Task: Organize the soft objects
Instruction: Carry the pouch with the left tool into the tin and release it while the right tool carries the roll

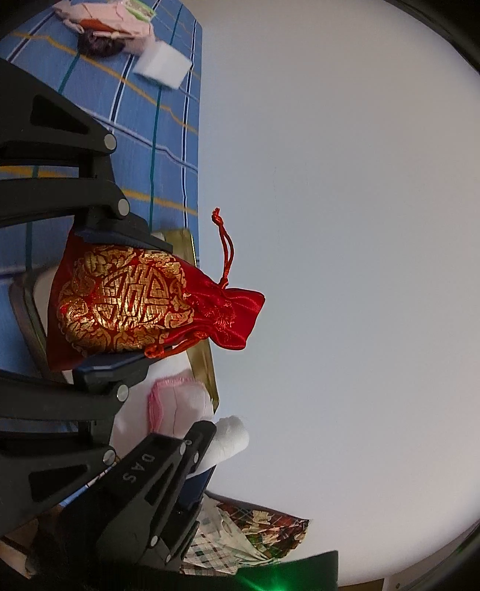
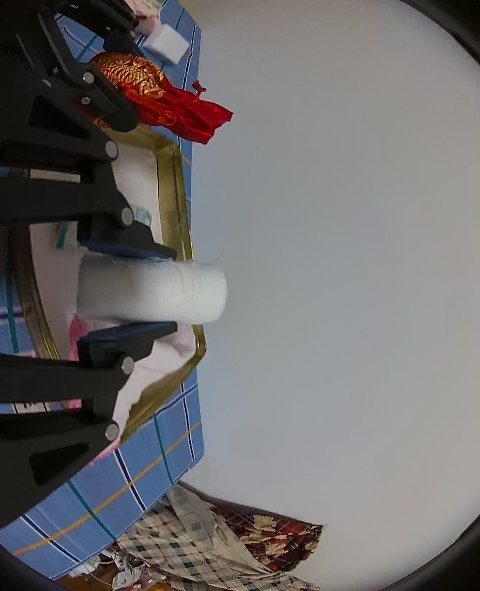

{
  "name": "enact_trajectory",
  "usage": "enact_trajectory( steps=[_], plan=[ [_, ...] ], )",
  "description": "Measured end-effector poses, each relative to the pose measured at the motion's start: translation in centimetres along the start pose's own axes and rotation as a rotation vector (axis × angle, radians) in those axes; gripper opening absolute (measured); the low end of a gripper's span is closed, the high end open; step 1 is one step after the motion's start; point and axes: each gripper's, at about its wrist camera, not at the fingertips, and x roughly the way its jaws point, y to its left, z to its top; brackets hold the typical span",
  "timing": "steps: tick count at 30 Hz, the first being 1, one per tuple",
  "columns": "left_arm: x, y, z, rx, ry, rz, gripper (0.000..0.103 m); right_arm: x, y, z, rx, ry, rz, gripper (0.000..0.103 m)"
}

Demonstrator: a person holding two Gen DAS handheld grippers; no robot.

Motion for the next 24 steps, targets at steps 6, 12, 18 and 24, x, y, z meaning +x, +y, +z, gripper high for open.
enact_trajectory(
  steps=[6, 12, 18, 24],
  plan=[
    [1.2, -1.9, 0.3, 0.004, 0.02, -0.026, 0.049, 1.4, -1.3, 0.2, -0.009, 0.021, -0.034, 0.032],
    [2.5, -2.4, 0.7, -0.008, 0.061, -0.025, 0.049, 3.5, -2.3, -0.1, -0.012, 0.072, -0.042, 0.032],
    [3.7, -2.8, 0.9, -0.015, 0.109, -0.009, 0.049, 4.3, -2.0, -0.2, -0.045, 0.093, -0.068, 0.032],
    [5.5, -3.5, 1.1, -0.028, 0.182, -0.002, 0.05, 4.9, -1.9, -0.5, -0.042, 0.123, -0.063, 0.033]
  ],
)
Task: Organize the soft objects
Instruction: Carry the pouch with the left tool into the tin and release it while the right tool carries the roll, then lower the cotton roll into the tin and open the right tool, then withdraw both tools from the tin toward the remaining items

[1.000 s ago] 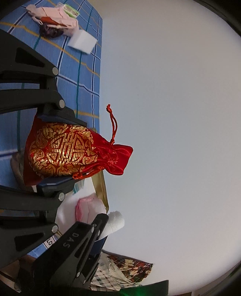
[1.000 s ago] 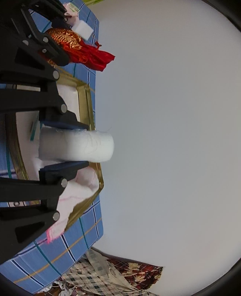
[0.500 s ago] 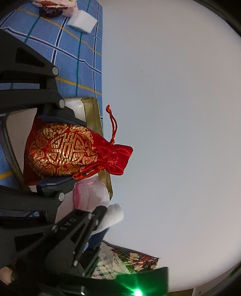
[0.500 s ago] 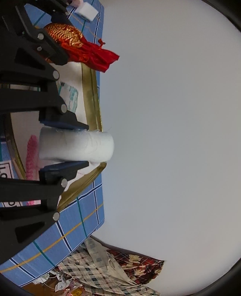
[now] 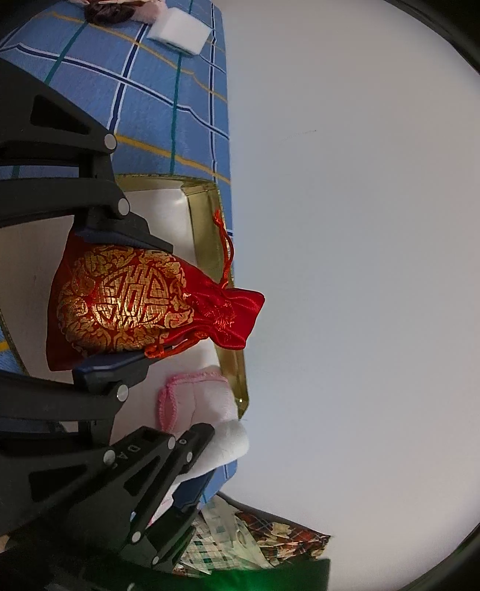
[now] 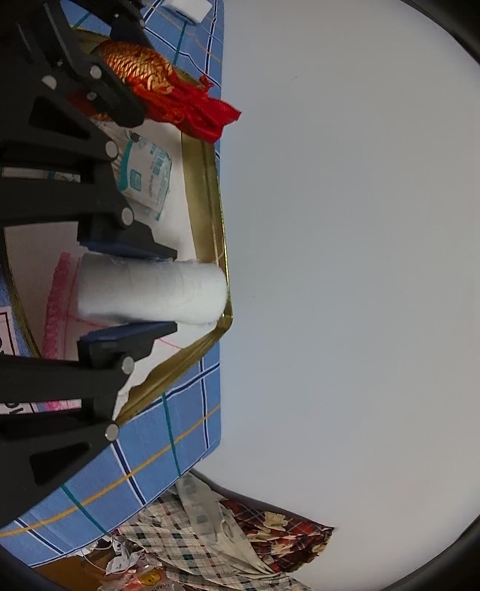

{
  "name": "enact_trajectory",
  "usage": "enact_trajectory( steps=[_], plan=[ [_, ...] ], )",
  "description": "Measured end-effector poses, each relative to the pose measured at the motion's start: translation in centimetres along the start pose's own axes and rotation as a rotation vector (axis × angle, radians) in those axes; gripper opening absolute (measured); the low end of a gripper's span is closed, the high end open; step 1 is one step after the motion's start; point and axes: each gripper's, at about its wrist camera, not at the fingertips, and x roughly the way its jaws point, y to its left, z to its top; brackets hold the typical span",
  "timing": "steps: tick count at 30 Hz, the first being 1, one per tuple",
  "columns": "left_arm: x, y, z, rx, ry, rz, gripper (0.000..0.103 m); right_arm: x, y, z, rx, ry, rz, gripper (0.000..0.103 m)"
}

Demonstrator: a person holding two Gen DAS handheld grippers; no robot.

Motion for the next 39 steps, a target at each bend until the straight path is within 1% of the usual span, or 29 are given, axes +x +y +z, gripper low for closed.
enact_trajectory(
  steps=[2, 3, 4, 5, 6, 7, 8, 10, 12, 14, 16, 21, 29, 35, 39],
  plan=[
    [0.0, 0.1, -0.1, -0.012, -0.001, 0.003, 0.058, 0.2, -0.3, 0.0, 0.009, 0.005, 0.012, 0.036],
    [-0.3, 0.3, -0.1, -0.026, -0.014, 0.011, 0.06, 0.2, -0.5, 0.0, 0.023, 0.006, 0.011, 0.046],
    [-0.7, 0.5, 0.0, -0.035, -0.031, 0.015, 0.064, 0.3, -1.0, -0.1, 0.043, 0.003, 0.004, 0.065],
    [-1.1, 0.5, -0.1, -0.038, -0.047, 0.023, 0.072, 0.2, -1.4, -0.1, 0.067, -0.004, -0.004, 0.073],
    [-1.7, 0.5, -0.2, -0.039, -0.073, 0.042, 0.078, 0.0, -1.8, -0.2, 0.087, -0.015, -0.007, 0.084],
    [-2.3, 0.5, -0.3, -0.035, -0.103, 0.058, 0.086, -0.3, -2.1, -0.3, 0.109, -0.034, -0.003, 0.088],
    [-3.0, 0.3, -0.4, -0.025, -0.134, 0.069, 0.089, -0.6, -2.4, -0.3, 0.124, -0.052, 0.003, 0.09],
    [-4.0, -0.2, -0.6, 0.01, -0.187, 0.089, 0.089, -1.0, -2.3, -0.2, 0.121, -0.073, 0.001, 0.096],
    [-4.8, -0.6, -0.8, 0.042, -0.222, 0.103, 0.089, -1.4, -2.1, 0.0, 0.101, -0.092, -0.015, 0.098],
    [-5.3, -0.6, -1.1, 0.052, -0.242, 0.103, 0.09, -1.8, -1.8, 0.1, 0.084, -0.11, -0.017, 0.1],
    [-5.5, -0.3, -1.1, 0.04, -0.237, 0.107, 0.09, -2.1, -1.5, 0.1, 0.079, -0.125, -0.008, 0.103],
    [-5.9, 0.2, -1.4, 0.012, -0.227, 0.105, 0.09, -2.8, -1.0, 0.0, 0.066, -0.171, 0.006, 0.103],
    [-6.4, 0.9, -1.8, 0.012, -0.235, 0.111, 0.09, -2.9, -0.6, -0.2, 0.079, -0.184, 0.011, 0.103],
    [-7.0, 1.8, -2.2, 0.001, -0.243, 0.136, 0.09, -3.6, -0.3, -0.5, 0.089, -0.234, 0.017, 0.103],
    [-7.4, 2.5, -2.6, -0.013, -0.248, 0.162, 0.09, -4.9, 0.2, -0.6, 0.089, -0.3, 0.014, 0.103]
  ],
)
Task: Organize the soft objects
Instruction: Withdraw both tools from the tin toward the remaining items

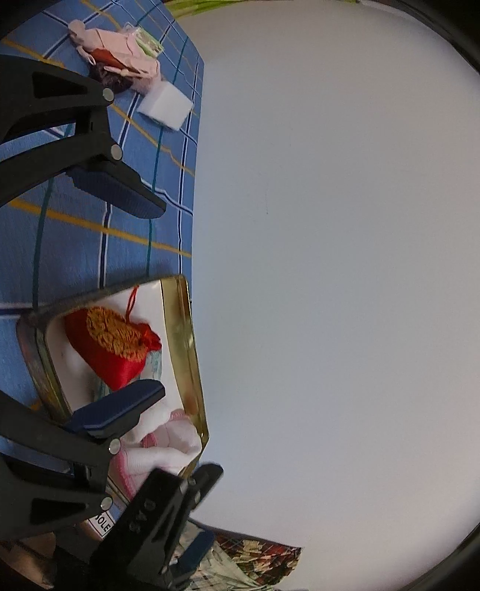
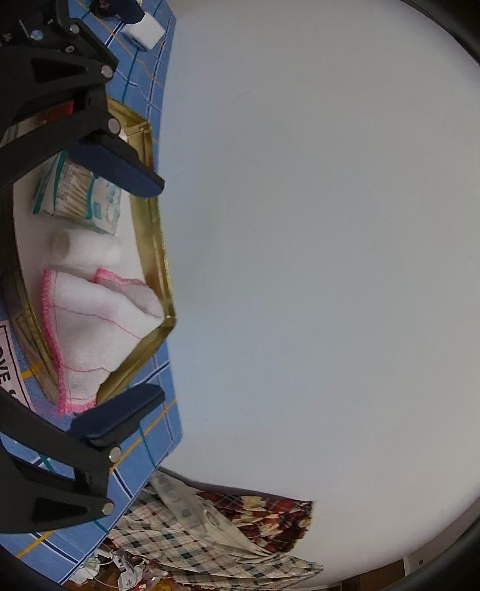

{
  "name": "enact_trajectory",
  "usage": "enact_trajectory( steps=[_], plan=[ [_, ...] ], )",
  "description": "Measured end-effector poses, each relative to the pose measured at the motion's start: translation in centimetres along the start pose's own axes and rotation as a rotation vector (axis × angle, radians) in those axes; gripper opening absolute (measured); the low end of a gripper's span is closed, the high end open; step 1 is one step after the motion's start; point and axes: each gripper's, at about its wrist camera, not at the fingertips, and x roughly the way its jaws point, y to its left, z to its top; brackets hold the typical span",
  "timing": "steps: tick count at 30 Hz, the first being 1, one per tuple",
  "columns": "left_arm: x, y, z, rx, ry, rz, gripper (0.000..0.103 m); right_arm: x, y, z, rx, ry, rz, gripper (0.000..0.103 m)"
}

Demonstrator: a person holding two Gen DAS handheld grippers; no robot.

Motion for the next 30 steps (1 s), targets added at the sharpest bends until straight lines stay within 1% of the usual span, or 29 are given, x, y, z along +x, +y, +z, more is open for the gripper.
enact_trajectory(
  steps=[2, 8, 14, 21, 24, 30],
  plan=[
    [-0.1, 0.4, -0.1, -0.005, 0.0, 0.005, 0.09, -0.4, 0.1, 0.0, 0.01, -0.021, -0.007, 0.103],
    [-0.2, 1.2, -0.2, -0.016, 0.006, 0.011, 0.091, -1.2, 0.6, 0.1, 0.025, -0.045, -0.043, 0.103],
    [-0.9, 2.3, -0.3, 0.019, -0.009, 0.024, 0.09, -1.5, 1.3, 0.1, 0.018, -0.043, -0.033, 0.103],
    [-1.0, 6.0, -0.4, 0.004, 0.007, 0.07, 0.091, -2.6, 2.1, 0.1, 0.018, -0.09, -0.038, 0.103],
    [-1.0, 7.7, -0.5, -0.005, 0.013, 0.093, 0.09, -2.7, 2.6, 0.1, 0.021, -0.085, -0.038, 0.103],
    [-1.3, 10.6, -0.8, 0.004, 0.011, 0.129, 0.091, -2.9, 4.8, -0.2, 0.005, -0.056, -0.002, 0.103]
  ],
)
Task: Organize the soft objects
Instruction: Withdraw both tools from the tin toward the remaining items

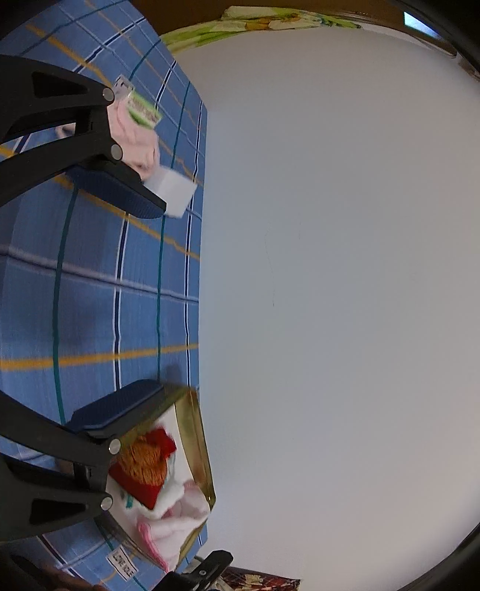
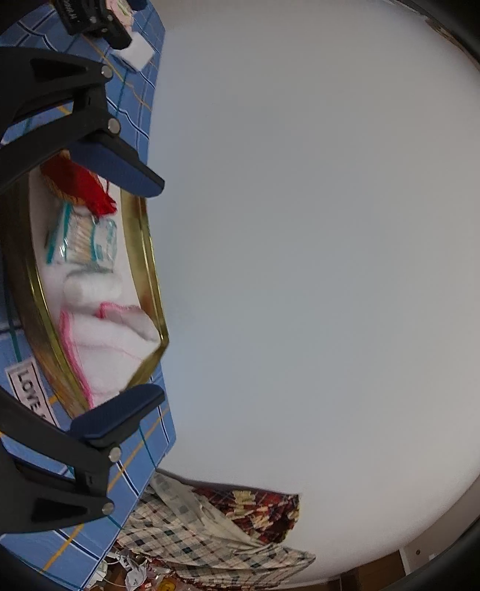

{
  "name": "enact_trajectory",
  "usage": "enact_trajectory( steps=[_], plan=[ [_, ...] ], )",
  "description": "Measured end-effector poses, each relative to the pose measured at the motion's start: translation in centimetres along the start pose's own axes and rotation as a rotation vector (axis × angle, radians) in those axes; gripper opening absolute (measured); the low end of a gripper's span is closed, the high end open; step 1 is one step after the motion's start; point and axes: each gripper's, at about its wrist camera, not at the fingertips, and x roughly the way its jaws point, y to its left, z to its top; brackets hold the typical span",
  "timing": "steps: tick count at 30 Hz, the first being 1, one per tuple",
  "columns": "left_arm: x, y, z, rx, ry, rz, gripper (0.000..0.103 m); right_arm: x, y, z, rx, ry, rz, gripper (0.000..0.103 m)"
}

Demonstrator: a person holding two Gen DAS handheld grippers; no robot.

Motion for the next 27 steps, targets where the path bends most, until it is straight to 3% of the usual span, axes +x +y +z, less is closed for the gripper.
enact_trajectory(
  steps=[15, 27],
  plan=[
    [1.1, 5.4, -0.4, -0.025, 0.008, 0.08, 0.091, -0.3, 8.0, -1.2, -0.053, 0.05, 0.146, 0.103],
    [2.0, 12.1, -0.8, -0.054, 0.048, 0.173, 0.091, -0.8, 14.9, -2.1, -0.073, 0.081, 0.286, 0.103]
  ],
)
